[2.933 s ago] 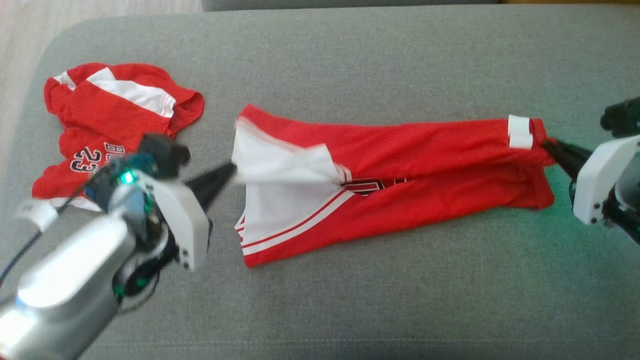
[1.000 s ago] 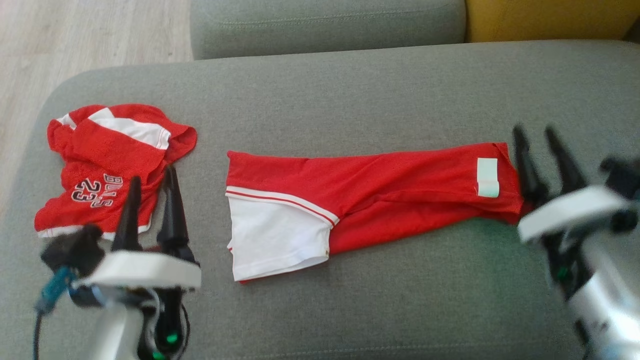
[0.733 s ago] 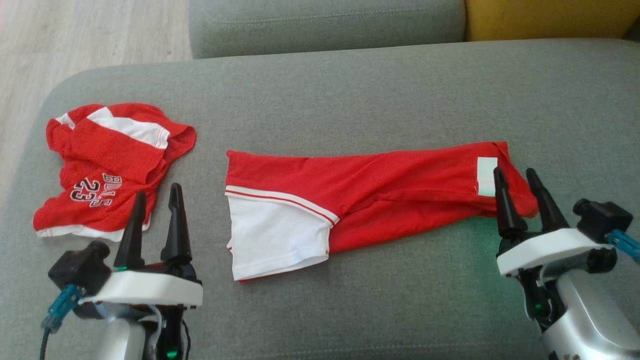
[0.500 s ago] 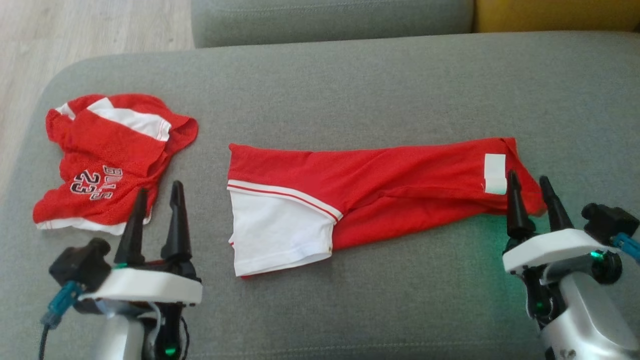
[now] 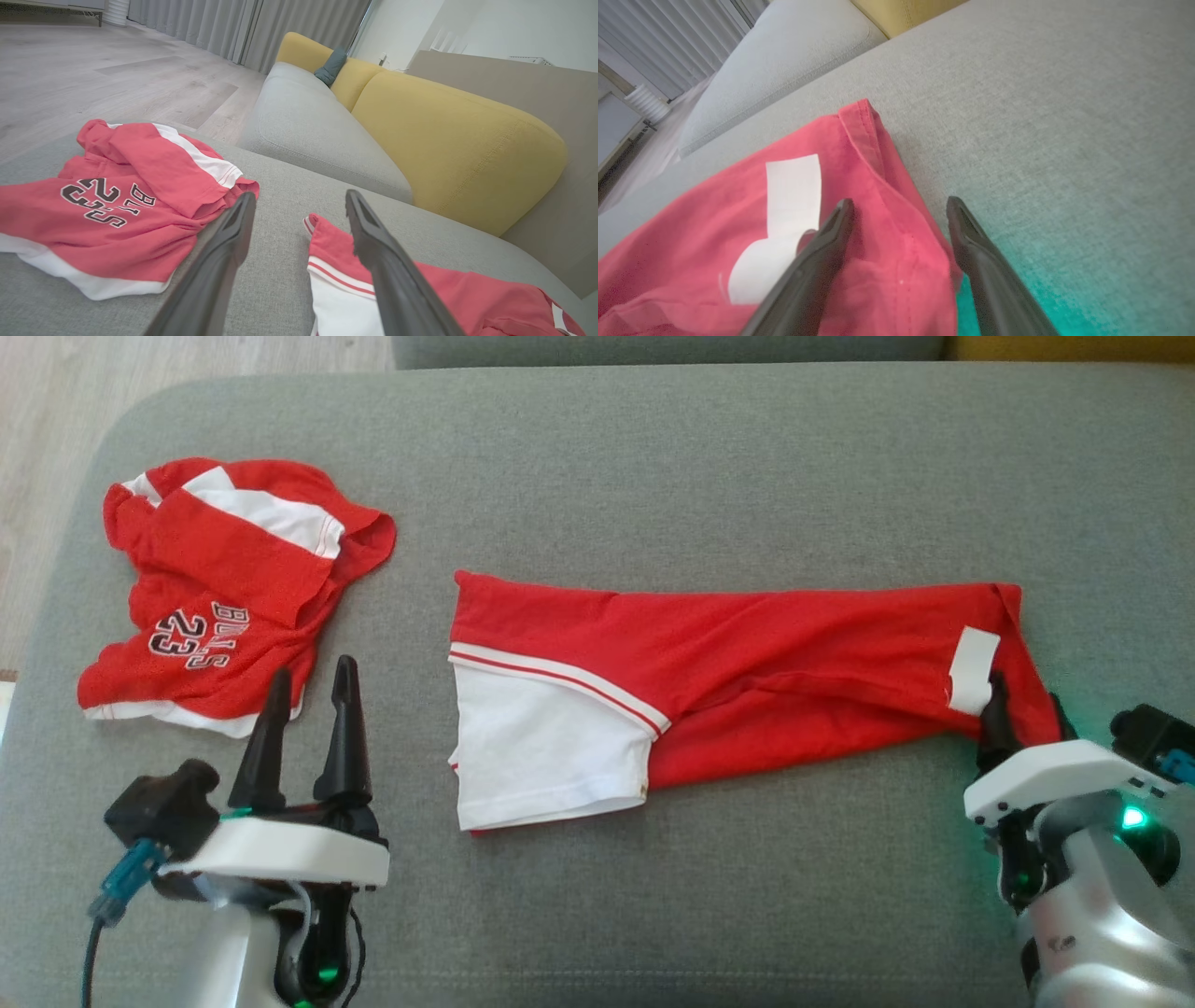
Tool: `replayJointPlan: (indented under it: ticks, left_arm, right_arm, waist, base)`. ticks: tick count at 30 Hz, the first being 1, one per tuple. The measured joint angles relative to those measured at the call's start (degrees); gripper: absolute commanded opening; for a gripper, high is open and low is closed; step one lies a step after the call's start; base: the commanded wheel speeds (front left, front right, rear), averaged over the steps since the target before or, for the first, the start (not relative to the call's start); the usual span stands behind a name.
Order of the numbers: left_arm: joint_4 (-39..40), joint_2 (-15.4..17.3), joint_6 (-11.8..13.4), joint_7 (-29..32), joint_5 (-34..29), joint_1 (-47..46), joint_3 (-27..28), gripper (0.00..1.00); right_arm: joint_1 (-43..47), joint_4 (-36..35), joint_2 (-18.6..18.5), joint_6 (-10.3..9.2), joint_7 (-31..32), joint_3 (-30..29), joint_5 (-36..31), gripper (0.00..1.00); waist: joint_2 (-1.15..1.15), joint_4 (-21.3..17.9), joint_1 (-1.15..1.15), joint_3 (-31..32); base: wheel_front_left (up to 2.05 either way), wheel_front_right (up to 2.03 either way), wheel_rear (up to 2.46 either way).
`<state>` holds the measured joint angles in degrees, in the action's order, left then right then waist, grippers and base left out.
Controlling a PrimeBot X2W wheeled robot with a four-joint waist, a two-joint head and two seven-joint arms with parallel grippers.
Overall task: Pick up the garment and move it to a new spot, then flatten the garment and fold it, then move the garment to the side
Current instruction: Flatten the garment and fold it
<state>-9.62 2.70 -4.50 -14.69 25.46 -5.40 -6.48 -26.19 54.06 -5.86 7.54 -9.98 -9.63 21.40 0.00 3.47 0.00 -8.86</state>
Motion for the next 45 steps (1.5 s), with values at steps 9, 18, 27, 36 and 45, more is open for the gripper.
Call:
replayJointPlan:
  ticks: [9, 18, 27, 36, 45]
  left_arm:
    - [0.0, 0.0, 0.0, 0.0, 0.1, -1.1, 0.2, 1.00]
    - [0.0, 0.0, 0.5, 0.0, 0.4, -1.3, 0.5, 1.00]
    - [-0.1, -0.1, 0.5, 0.0, 0.4, -1.3, 1.4, 1.00]
    - [-0.5, -0.1, 0.5, 0.0, 1.0, -1.0, 1.7, 1.00]
    - [-0.7, -0.2, 0.5, 0.0, 1.6, -0.1, 1.9, 1.00]
  right_arm:
    - [-3.2, 5.5, 0.5, 0.00, 0.5, -1.3, -3.1, 1.00]
    - [-4.1, 6.1, 1.2, 0.00, 0.1, 0.5, -3.4, 0.00]
    - [-4.1, 6.5, -3.5, 0.00, -2.1, -4.1, -5.7, 0.00]
    - [-4.1, 6.4, -8.6, 0.00, -2.7, -13.0, -13.1, 0.00]
    - [-4.1, -2.4, -1.2, 0.00, 1.1, -9.9, -13.5, 0.00]
  waist:
    - [0.00, -0.3, 0.00, -0.8]
    - [0.00, -1.0, 0.00, -1.4]
    - [0.00, -1.7, 0.00, -0.1]
    - [0.00, -3.0, 0.00, 1.9]
    - [0.00, -4.5, 0.00, 4.8]
  base:
    - [0.00, 0.00, 0.00]
    - [0.00, 0.00, 0.00]
    - [0.00, 0.00, 0.00]
    - [0.00, 0.00, 0.00]
    - [0.00, 0.00, 0.00]
